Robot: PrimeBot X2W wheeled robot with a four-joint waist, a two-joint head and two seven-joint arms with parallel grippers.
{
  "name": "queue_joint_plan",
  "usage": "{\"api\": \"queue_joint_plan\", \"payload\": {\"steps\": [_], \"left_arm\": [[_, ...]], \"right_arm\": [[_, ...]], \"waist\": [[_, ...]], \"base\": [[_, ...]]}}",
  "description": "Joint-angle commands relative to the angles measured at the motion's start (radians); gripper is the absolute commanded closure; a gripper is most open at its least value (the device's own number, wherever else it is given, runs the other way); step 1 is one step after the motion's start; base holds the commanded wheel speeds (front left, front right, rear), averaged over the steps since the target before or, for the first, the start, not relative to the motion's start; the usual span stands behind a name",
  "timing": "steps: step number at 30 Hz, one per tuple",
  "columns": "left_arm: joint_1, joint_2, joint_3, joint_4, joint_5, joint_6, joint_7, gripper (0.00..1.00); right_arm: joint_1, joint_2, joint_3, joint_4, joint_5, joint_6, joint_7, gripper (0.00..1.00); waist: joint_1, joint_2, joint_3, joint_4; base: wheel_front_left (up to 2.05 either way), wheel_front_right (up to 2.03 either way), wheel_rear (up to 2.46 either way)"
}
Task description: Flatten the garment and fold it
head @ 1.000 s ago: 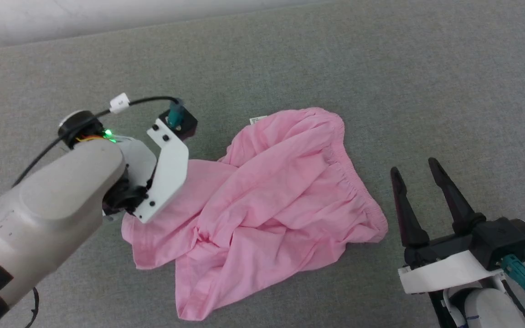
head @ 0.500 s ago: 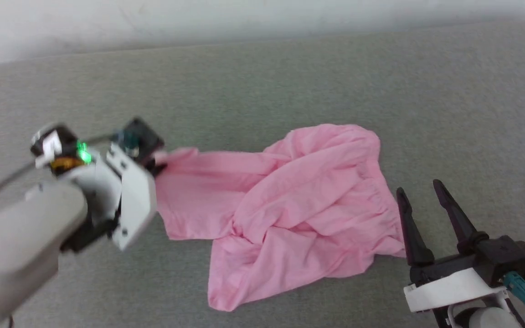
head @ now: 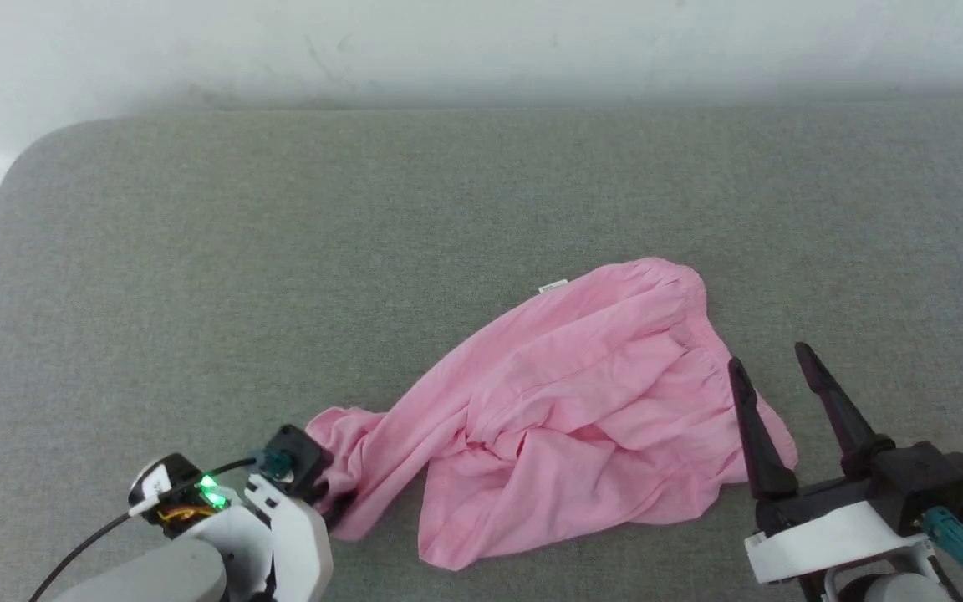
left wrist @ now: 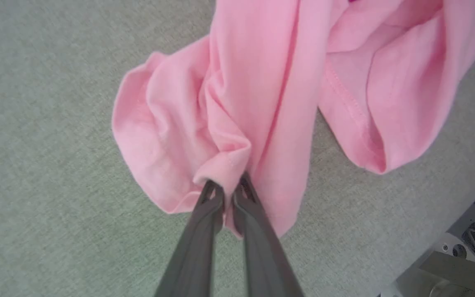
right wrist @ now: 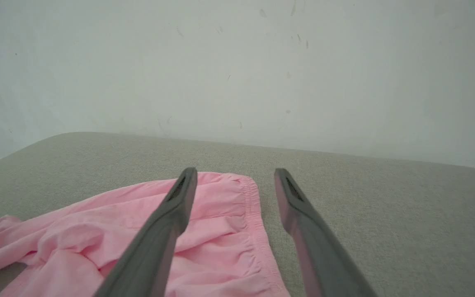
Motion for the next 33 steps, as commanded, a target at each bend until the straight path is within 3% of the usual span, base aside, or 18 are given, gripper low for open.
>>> {"api": "queue_joint_plan", "payload": {"steps": [1,2,5,11,15,18,21,26,30,33], "left_arm": [[0.014,-0.012,0.023,0.011,-0.004,0.021,-0.043,0.00],[0.014,-0.012,0.023,0.011,-0.004,0.021,-0.043,0.00],[0.017,-0.016,0.072,0.005,0.007,0.078,-0.142,0.00],[0.054,-0.060,0.227,-0.030,0.035,0.271,-0.403,0.00],[0.095,-0.106,0.351,-0.058,0.127,0.379,-0.431,0.00],[0.156,-0.156,0.479,-0.116,0.246,0.438,-0.432,0.00],[0.228,-0.210,0.590,-0.157,0.351,0.459,-0.432,0.00],[0.318,-0.312,0.756,-0.190,0.485,0.448,-0.432,0.00],[0.366,-0.396,0.846,-0.180,0.558,0.414,-0.432,0.00],[0.380,-0.457,0.889,-0.173,0.599,0.367,-0.432,0.00]], "right_arm": [[0.001,-0.014,-0.005,-0.002,-0.010,-0.001,-0.005,0.00],[0.001,-0.014,-0.005,-0.002,-0.010,-0.001,-0.005,0.00],[-0.028,-0.049,-0.017,-0.016,-0.013,-0.001,-0.005,0.00],[-0.157,-0.164,-0.034,-0.027,-0.011,-0.001,-0.005,0.00],[-0.272,-0.288,0.038,0.062,0.022,-0.001,0.002,0.00],[-0.388,-0.377,0.146,0.132,0.115,-0.001,0.100,0.00],[-0.508,-0.455,0.280,0.169,0.262,-0.001,0.276,0.00],[-0.715,-0.589,0.564,0.193,0.519,-0.001,0.624,0.00],[-0.870,-0.633,0.704,0.263,0.632,-0.001,0.854,0.00],[-0.948,-0.626,0.770,0.331,0.691,-0.001,0.954,0.00]], "waist": [[0.0001,0.0000,-0.014,0.007],[0.0001,0.0000,-0.014,0.007],[0.0001,0.0000,-0.025,0.014],[0.0001,0.0000,-0.025,0.041],[0.0001,0.0000,-0.016,0.060],[0.0001,0.0000,-0.004,0.074],[0.0001,0.0000,0.013,0.094],[0.0001,0.0000,0.057,0.134],[0.0001,0.0000,0.095,0.173],[0.0001,0.0000,0.122,0.204]], "base": [[0.00,0.00,0.00],[0.00,0.00,0.00],[0.00,0.00,0.00],[0.00,0.00,0.00],[0.00,0.00,0.00],[0.00,0.00,0.00],[0.00,0.00,0.00],[0.00,0.00,0.00],[0.00,0.00,0.00],[0.00,0.00,0.00]]}}
